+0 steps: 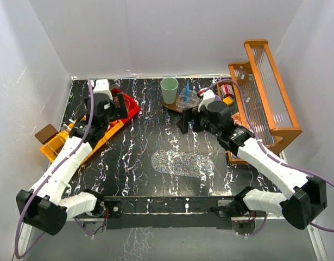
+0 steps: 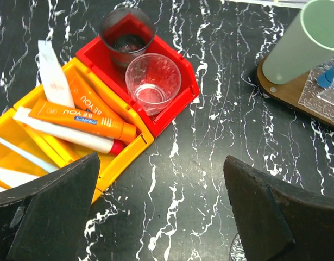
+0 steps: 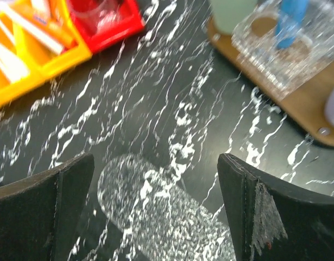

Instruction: Prepare toiletry sets of a toothbrush and toothpaste on the tray

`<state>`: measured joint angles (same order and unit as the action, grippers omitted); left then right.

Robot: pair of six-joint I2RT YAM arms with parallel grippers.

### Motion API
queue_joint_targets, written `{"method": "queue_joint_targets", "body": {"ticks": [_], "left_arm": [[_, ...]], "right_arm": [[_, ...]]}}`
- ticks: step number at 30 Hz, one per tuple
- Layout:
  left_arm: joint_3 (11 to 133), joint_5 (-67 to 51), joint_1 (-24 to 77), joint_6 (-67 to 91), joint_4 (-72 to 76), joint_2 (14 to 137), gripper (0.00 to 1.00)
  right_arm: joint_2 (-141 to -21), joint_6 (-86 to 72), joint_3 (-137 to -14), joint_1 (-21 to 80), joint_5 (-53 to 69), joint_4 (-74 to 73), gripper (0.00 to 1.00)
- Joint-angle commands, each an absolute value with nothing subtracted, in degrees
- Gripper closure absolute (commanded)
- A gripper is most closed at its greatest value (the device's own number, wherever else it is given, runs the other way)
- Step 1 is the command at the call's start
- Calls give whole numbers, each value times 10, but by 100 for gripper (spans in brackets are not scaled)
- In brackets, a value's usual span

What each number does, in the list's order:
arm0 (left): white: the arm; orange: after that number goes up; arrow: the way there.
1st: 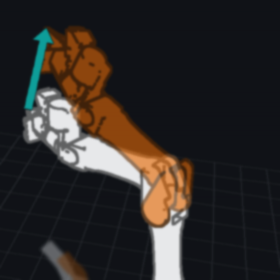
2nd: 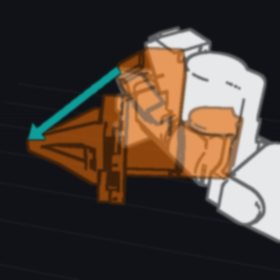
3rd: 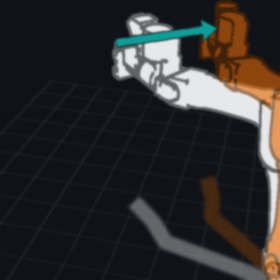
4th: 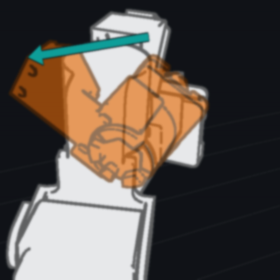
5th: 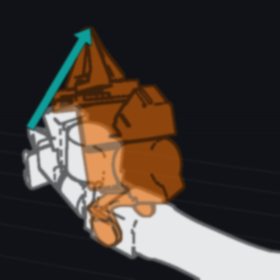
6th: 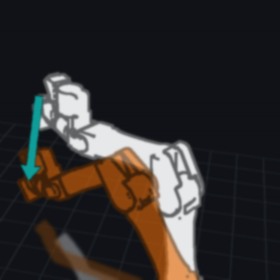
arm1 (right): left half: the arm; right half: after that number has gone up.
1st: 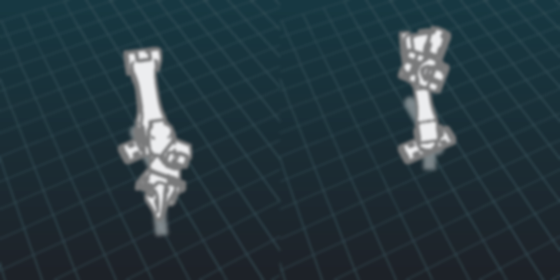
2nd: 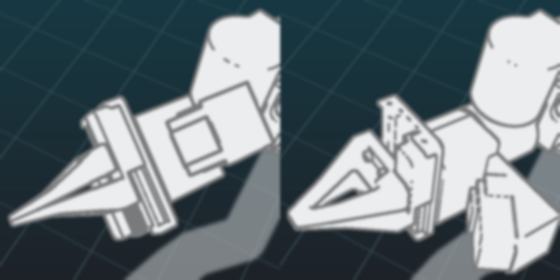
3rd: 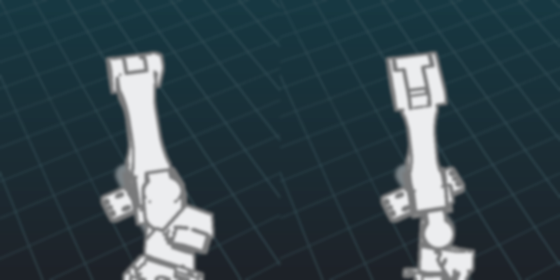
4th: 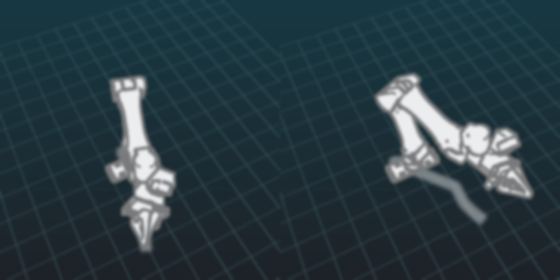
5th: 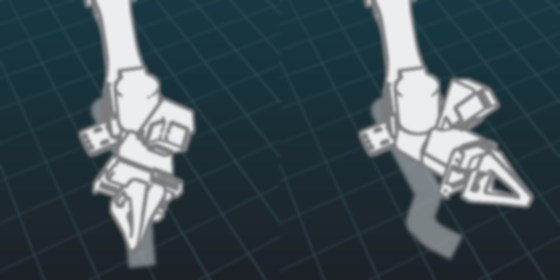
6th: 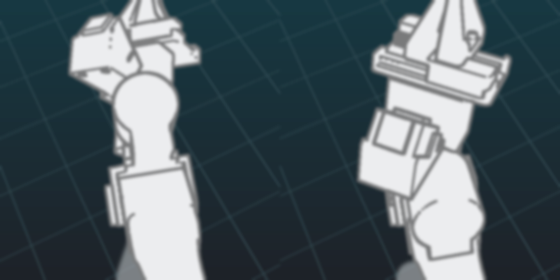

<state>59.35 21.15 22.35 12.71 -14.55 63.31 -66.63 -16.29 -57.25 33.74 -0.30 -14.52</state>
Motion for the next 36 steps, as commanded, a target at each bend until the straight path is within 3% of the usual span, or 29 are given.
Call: {"method": "queue_joint_targets", "body": {"ticks": [1, 5, 16, 28, 36], "left_arm": [[660, 162, 163, 212, -244, 672, 4], [721, 141, 103, 205, -294, 750, 6], [931, 333, 61, 82, -314, 1010, 31], [1048, 327, 21, 48, -306, 1154, 54], [1077, 332, 21, 39, -307, 1185, 64]], "right_arm": [[-623, -143, -544, 337, 88, -135, 4], [-599, -125, -531, 337, 74, -137, 3], [-568, -99, -523, 336, 48, -155, 2], [-578, -97, -520, 337, 42, -157, 2], [-583, -97, -519, 336, 37, -157, 2]]}}
